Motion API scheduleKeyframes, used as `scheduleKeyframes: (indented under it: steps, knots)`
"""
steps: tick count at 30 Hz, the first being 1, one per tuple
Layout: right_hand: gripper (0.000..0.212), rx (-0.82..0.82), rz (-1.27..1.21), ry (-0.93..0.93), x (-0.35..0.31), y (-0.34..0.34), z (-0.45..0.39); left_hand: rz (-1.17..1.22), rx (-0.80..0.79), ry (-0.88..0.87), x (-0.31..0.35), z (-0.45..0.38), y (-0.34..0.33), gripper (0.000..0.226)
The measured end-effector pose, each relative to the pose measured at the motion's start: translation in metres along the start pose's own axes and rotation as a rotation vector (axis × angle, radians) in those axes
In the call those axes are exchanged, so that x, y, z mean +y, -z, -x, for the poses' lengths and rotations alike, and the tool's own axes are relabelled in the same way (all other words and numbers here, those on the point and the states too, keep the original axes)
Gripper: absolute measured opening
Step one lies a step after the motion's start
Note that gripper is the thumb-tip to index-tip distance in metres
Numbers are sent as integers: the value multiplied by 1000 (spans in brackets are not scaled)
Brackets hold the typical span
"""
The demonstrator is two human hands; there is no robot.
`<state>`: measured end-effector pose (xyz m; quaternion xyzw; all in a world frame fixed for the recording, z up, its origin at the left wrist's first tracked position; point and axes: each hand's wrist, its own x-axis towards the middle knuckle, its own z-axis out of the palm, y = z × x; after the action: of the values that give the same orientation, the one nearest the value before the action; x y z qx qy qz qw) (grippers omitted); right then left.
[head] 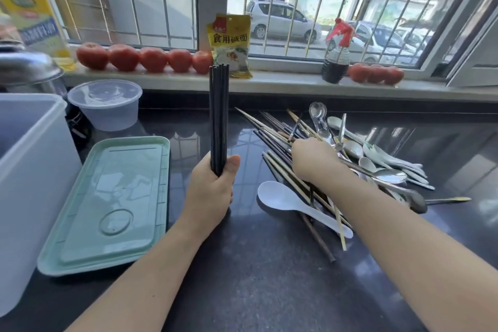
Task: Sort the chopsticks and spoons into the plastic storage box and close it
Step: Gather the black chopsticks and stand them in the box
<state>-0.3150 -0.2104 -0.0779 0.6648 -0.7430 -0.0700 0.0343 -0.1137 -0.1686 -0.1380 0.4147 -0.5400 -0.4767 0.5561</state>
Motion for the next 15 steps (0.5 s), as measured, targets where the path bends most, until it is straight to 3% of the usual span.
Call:
scheduleKeyframes:
  steps: [8, 12, 15]
  knots:
    - [14, -209, -5, -14, -6, 3, -23, 20, 1, 44, 1, 1, -2, 35]
    - [10, -125, -73, -28, -7, -3, -22, 38, -15, 43, 4, 1, 0, 35]
    - [8, -37, -270, 10, -7, -4, -25, 46, 0, 45, 4, 1, -1, 33]
